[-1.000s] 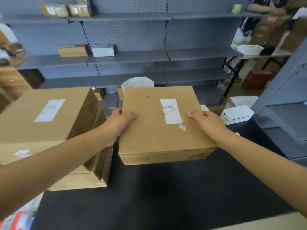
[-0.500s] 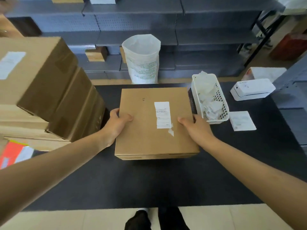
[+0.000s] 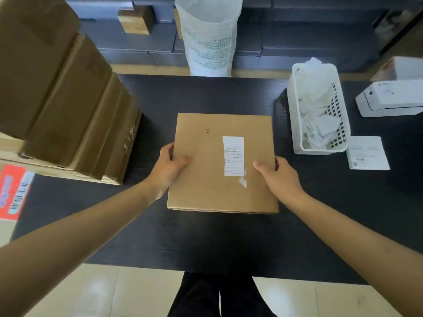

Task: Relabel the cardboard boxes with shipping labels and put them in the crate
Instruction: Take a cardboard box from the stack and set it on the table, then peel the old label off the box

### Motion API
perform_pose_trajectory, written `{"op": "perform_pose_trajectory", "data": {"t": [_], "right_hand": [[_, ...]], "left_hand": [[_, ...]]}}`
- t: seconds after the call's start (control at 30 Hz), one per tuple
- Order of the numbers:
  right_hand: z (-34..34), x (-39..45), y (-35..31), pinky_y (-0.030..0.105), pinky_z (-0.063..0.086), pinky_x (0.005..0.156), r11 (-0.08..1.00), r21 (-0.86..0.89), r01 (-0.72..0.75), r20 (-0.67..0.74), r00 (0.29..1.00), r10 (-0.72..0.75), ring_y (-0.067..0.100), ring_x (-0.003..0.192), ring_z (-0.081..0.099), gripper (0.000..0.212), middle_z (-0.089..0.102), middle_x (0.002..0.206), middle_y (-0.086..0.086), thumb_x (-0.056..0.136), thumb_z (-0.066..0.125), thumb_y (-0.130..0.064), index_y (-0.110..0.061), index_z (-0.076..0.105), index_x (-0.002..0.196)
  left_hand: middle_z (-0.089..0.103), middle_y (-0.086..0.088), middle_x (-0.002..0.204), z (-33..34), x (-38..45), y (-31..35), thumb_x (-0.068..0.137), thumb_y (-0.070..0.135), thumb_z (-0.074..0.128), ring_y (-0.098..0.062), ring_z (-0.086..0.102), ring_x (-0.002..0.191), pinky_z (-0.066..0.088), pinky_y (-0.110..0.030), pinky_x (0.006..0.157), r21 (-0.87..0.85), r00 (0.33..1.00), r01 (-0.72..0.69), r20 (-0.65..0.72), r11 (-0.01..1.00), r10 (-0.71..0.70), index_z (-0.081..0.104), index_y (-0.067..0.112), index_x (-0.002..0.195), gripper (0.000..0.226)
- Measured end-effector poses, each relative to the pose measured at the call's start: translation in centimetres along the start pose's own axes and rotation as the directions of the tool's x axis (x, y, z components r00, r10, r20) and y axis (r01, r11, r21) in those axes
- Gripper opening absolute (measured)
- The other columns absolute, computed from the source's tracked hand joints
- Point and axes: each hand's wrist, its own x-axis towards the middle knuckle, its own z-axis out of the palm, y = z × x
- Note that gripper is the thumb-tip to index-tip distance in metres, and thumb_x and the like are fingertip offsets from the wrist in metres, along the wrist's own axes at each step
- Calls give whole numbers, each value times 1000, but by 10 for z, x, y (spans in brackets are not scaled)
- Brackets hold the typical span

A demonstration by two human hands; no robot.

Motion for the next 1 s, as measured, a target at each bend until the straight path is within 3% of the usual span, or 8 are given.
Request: {"op": "perform_pose_trajectory", "data": {"t": [0.13,0.37,0.5,0.63,0.7,0.8,0.93,1.0], "right_hand": [[7,0,12,21,42,66,1000,-22,5,14,1000,-5,9,93,55,65,55,111,-11,84,61,-54,-20,42,137],[7,3,15,24,44,74,997,-39,62,-18,998,-62,9,98,57,72,54,114,-11,80,60,-62,-22,41,136],[9,3,19,17,44,69,997,13,79,-16,997,-79,4,98,58,67,56,121,-8,80,61,-61,-24,43,134],[8,1,18,36,45,99,997,-41,61,-81,995,-64,17,125,46,83,40,141,2,80,62,-60,-20,30,146],[5,-3,15,39,36,107,973,-170,157,-186,964,-188,19,132,34,78,30,144,3,84,59,-56,-21,27,147],[2,-5,2,38,36,106,837,-394,381,-222,844,-489,16,122,37,54,37,133,2,89,59,-41,-18,44,135],[-1,-2,-14,34,39,99,651,-476,591,78,766,-639,16,114,42,33,46,123,0,85,64,-27,-19,60,117],[-2,-2,-13,37,43,96,447,-525,724,281,643,-712,21,114,49,30,54,122,3,84,66,-25,-14,65,113]], "left_hand": [[55,12,119,3,5,-15,87,28,66,-13,60,103,50,-26,72,-32,1000,-7,2,999,8,34,34,128,53],[53,16,120,6,11,-15,87,31,65,-10,60,103,50,-23,71,-88,998,-54,17,995,55,35,40,124,49],[52,11,129,6,7,-18,86,33,68,-10,58,109,51,-28,82,-102,995,-93,25,990,96,35,36,130,54],[39,8,145,2,1,-7,89,31,65,-11,44,128,41,-32,102,131,973,-226,-24,965,231,26,28,143,67],[27,4,154,2,-2,2,91,27,62,-13,27,140,26,-31,112,397,896,-395,-34,829,443,24,24,147,68],[21,-1,158,11,-5,15,93,24,57,-18,11,147,12,-33,117,613,766,-562,133,555,629,27,16,148,63],[12,-5,160,27,-3,8,96,34,48,-20,1,148,5,-38,120,772,728,-569,313,283,610,27,16,148,59],[7,-7,161,30,-2,-1,97,39,43,-22,-3,148,0,-39,121,806,723,-562,370,185,584,26,15,149,59]]}}
